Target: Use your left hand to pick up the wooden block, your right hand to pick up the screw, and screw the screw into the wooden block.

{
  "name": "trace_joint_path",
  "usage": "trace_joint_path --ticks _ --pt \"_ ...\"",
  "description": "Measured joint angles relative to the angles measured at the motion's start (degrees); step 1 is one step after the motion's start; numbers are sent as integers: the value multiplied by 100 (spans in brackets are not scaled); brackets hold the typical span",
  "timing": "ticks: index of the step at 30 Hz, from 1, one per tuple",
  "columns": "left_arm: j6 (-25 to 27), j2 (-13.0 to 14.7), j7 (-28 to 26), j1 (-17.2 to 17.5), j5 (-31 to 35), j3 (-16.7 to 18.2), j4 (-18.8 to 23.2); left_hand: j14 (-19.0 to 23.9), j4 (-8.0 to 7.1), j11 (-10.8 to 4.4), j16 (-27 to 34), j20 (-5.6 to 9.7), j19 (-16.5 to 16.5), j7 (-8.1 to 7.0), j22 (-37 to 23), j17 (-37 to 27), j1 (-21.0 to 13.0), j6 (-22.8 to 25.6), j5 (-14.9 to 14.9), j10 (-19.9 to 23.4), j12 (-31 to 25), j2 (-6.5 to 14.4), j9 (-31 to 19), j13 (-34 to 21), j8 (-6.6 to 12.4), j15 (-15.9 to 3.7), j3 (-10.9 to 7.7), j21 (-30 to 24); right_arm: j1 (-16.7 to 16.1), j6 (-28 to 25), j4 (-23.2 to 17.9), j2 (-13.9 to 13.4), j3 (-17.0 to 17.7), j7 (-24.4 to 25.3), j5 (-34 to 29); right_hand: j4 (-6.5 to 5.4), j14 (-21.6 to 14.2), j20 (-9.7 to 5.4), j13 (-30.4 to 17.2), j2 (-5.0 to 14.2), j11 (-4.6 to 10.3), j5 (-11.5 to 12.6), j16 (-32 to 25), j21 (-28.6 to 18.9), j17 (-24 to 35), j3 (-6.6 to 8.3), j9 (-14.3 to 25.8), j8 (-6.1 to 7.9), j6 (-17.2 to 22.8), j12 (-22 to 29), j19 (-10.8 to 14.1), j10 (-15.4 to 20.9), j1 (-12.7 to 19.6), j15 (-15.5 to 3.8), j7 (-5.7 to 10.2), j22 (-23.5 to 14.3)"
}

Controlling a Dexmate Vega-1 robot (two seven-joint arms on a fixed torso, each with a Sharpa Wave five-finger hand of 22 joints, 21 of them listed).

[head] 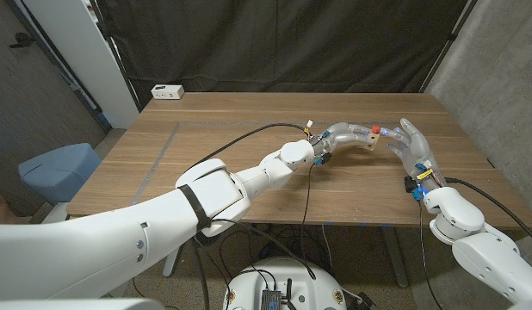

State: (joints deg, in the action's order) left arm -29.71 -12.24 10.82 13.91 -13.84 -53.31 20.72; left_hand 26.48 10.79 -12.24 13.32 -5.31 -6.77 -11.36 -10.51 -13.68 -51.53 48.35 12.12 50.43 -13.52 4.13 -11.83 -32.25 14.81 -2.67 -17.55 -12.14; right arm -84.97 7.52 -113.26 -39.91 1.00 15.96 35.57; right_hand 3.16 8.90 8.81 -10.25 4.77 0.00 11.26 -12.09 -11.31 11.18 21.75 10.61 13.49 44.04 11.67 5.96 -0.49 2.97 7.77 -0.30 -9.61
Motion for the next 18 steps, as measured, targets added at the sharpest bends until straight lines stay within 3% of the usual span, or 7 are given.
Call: trace_joint_path --ticks 18 --pt "300 -29 -55 -94 -47 -39 -6 23 0 8 0 0 0 0 0 0 0 0 -3 18 0 0 -4 0 0 -21 0 0 90 -21 68 -8 -17 -125 32 0 -20 0 0 0 31 0 0 0 1 0 4 49 183 22 -1 31 0 -20 0 0"
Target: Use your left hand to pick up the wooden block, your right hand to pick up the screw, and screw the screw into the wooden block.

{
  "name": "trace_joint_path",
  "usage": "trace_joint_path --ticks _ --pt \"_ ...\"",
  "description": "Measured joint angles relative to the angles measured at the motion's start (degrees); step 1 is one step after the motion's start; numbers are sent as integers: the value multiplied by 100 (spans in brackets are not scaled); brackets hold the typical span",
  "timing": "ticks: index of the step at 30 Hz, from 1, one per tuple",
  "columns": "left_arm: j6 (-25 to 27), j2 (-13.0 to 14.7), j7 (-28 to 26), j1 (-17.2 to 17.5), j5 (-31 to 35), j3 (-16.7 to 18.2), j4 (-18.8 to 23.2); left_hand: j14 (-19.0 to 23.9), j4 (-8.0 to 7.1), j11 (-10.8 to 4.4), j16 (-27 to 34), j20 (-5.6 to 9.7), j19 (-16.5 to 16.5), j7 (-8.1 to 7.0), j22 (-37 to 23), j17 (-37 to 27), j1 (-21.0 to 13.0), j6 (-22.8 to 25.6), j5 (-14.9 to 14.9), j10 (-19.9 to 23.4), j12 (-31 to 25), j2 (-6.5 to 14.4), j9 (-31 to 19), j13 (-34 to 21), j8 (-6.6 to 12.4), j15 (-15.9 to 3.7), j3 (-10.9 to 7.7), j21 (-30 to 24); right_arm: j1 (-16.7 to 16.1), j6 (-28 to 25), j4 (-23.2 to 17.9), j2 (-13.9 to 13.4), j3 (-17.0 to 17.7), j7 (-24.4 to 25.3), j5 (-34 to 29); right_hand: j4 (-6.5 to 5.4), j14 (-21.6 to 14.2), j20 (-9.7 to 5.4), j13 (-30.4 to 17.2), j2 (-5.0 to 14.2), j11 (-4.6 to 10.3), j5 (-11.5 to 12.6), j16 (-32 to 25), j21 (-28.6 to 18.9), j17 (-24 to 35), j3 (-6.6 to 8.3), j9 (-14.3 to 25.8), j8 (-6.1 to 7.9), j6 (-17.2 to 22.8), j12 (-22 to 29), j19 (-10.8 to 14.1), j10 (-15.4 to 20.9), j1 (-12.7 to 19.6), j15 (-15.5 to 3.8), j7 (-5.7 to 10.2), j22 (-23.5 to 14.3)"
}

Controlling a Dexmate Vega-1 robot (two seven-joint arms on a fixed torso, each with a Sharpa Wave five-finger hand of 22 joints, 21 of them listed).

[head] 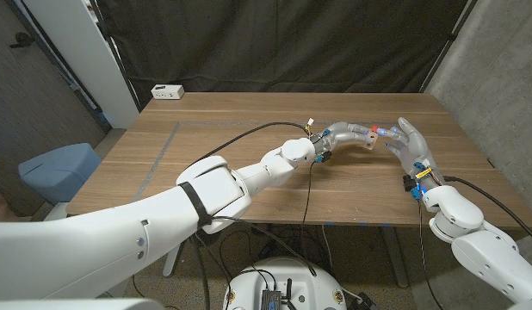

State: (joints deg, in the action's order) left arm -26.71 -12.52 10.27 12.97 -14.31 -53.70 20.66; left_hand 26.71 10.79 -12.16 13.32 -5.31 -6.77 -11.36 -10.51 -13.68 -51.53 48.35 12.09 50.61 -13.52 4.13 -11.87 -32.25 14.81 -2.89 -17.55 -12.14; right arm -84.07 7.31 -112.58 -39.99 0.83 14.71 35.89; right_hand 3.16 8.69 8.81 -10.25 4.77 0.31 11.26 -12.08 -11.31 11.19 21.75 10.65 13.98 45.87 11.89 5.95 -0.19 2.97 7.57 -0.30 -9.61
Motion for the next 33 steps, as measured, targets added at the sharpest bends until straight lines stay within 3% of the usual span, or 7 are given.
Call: trace_joint_path --ticks 17,33 --pt "132 4 -30 -44 -45 -17 -6 -1 0 -2 0 0 0 0 0 0 0 0 -20 0 0 0 3 0 0 1 0 0 9 70 49 -1 -23 -7 66 0 -45 0 0 0 -21 0 0 0 1 0 0 -13 20 0 0 83 0 3 20 0" --pt "79 32 -34 -48 -50 -18 -6 -1 0 -4 0 0 0 0 0 0 -1 0 2 -1 0 -2 2 0 0 1 0 0 -44 -47 -73 76 22 340 -101 25 -114 -1 0 -38 -94 0 0 0 -11 25 0 -233 -273 -44 144 110 38 11 22 0"
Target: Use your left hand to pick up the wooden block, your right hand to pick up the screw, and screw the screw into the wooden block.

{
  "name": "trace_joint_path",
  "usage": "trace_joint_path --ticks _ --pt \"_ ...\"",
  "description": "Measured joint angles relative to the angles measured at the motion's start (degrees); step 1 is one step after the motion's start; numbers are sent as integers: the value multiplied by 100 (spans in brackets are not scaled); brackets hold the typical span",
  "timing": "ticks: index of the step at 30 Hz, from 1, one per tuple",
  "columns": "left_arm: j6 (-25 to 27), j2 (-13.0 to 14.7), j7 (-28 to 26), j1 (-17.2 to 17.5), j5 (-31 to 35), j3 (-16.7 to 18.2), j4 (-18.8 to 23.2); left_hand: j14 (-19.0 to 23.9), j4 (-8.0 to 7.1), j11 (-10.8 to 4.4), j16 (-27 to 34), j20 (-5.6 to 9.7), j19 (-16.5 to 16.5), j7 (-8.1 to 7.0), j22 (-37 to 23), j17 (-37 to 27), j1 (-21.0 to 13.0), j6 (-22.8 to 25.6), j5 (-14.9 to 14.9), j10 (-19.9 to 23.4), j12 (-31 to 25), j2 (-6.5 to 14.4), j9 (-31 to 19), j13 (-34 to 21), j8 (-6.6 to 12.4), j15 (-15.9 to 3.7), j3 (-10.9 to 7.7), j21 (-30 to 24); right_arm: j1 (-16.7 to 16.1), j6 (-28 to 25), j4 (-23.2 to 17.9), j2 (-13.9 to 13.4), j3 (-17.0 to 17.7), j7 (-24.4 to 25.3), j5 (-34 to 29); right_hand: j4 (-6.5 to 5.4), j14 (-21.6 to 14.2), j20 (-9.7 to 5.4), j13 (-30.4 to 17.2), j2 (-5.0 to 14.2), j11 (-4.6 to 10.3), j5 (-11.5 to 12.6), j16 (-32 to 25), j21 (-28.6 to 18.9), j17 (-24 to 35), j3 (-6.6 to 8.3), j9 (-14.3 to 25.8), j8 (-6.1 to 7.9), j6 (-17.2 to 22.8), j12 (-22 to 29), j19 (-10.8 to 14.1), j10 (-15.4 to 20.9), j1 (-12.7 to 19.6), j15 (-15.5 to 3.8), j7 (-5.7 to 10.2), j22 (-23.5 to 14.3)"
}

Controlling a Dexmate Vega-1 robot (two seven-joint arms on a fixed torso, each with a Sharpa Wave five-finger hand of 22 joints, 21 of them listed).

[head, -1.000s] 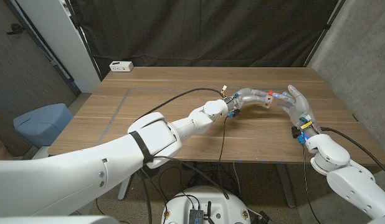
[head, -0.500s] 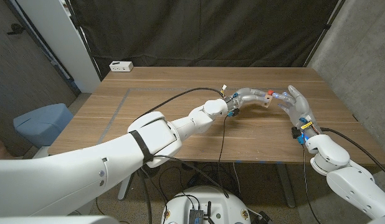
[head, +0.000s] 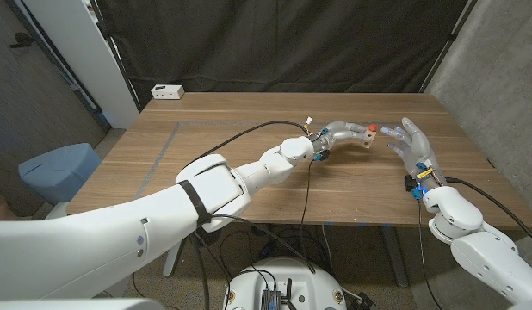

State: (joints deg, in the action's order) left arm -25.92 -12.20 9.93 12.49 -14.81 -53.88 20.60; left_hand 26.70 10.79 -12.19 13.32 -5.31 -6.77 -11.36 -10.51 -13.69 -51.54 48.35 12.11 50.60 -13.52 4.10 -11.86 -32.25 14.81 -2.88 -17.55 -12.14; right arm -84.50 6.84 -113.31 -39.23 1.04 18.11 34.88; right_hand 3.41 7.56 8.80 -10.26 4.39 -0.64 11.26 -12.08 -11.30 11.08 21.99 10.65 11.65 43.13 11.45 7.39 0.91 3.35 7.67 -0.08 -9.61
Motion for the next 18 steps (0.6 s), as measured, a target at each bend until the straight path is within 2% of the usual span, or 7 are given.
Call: trace_joint_path --ticks 9,14,18 --pt "-96 20 -8 6 11 0 0 0 24 -9 0 0 0 0 0 0 0 0 -2 -9 0 0 -2 0 0 0 -24 0 14 -62 -15 19 0 60 -44 24 1 0 0 0 -42 0 0 0 0 24 0 -127 -393 -66 0 -107 0 0 104 0" --pt "-199 24 -42 21 47 0 1 32 24 -9 0 0 0 0 0 0 0 0 -3 -9 0 0 -1 0 0 32 -24 0 49 -91 -16 20 0 61 -47 24 24 0 0 0 -141 0 24 21 0 24 0 -151 -596 -87 -1 -206 0 24 101 0" --pt "-199 26 -42 32 47 0 3 53 24 10 0 31 -31 0 0 0 0 0 -4 11 0 0 -1 0 0 12 -24 0 49 -97 -16 20 0 40 -47 23 65 2 0 0 -156 0 24 30 3 24 0 -194 -747 -110 -2 -283 0 64 93 0"
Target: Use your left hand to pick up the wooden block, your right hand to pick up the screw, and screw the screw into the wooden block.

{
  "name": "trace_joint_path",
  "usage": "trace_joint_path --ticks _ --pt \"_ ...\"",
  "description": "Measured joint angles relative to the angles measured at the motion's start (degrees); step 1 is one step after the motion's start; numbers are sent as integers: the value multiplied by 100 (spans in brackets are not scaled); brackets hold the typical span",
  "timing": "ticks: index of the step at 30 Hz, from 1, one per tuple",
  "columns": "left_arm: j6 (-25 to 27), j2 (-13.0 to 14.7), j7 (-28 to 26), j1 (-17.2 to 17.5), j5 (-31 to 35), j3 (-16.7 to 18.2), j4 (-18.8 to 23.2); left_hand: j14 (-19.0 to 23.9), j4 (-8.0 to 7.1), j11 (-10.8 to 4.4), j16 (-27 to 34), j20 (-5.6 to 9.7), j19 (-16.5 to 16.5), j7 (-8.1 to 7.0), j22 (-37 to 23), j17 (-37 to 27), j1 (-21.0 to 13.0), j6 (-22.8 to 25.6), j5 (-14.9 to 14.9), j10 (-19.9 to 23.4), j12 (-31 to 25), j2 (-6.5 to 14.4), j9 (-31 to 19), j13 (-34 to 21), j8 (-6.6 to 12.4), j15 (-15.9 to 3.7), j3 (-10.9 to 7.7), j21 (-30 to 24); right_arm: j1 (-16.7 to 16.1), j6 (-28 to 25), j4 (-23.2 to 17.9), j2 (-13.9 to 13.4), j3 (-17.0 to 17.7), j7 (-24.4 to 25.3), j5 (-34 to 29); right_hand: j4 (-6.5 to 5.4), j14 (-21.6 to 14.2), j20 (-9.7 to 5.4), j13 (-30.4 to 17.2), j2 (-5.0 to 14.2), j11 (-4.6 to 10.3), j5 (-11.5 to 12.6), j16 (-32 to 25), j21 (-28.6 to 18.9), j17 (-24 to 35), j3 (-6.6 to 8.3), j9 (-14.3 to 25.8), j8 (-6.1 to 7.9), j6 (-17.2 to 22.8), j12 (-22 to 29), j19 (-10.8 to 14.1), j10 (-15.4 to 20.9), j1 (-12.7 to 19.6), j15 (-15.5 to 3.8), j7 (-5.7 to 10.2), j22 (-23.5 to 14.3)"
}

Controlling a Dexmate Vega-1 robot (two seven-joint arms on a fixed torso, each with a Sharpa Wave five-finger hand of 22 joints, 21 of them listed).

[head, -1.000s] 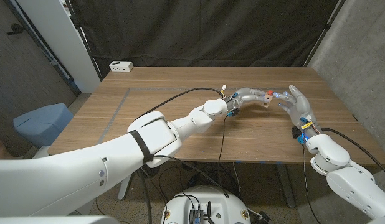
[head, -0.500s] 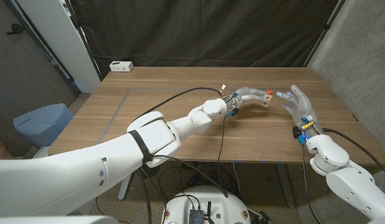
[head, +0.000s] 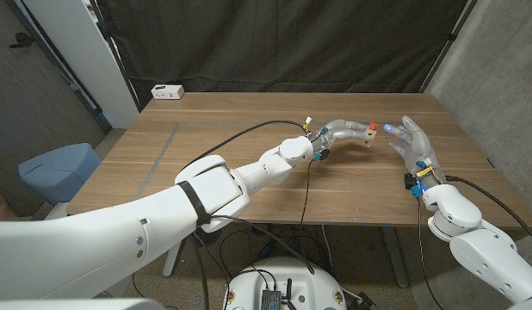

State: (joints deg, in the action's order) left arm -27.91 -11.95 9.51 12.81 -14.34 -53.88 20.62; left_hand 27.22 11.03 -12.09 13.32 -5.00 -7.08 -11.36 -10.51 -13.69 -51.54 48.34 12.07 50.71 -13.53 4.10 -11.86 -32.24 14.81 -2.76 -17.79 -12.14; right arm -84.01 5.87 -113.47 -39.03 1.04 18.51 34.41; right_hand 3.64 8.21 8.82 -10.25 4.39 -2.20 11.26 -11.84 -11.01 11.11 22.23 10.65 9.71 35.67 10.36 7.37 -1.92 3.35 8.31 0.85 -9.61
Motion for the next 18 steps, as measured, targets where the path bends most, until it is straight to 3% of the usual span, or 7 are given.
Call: trace_joint_path --ticks 5,12,18 --pt "-53 1 -25 7 19 0 2 0 0 4 0 0 0 0 0 0 0 0 -16 6 0 0 1 0 0 0 0 0 46 -1 27 -4 -13 -58 23 -17 116 9 0 -32 -82 0 44 22 23 -17 0 0 -360 0 -53 -204 -32 9 89 0" --pt "-98 5 -74 8 69 -31 4 0 0 3 0 0 0 0 0 0 0 0 3 5 0 0 3 0 0 -1 0 0 151 -2 117 -46 -64 -188 86 -57 154 19 0 -74 -190 0 88 44 50 -57 17 0 -655 -43 -165 -397 -74 47 81 0" --pt "-113 5 -101 6 93 -45 6 0 0 2 0 0 0 0 0 0 0 0 4 4 0 0 3 0 0 -1 0 0 230 -1 195 -102 -108 -319 152 -96 156 80 0 -108 -180 0 88 44 72 -97 9 0 -922 -43 -312 -589 -109 48 144 0"
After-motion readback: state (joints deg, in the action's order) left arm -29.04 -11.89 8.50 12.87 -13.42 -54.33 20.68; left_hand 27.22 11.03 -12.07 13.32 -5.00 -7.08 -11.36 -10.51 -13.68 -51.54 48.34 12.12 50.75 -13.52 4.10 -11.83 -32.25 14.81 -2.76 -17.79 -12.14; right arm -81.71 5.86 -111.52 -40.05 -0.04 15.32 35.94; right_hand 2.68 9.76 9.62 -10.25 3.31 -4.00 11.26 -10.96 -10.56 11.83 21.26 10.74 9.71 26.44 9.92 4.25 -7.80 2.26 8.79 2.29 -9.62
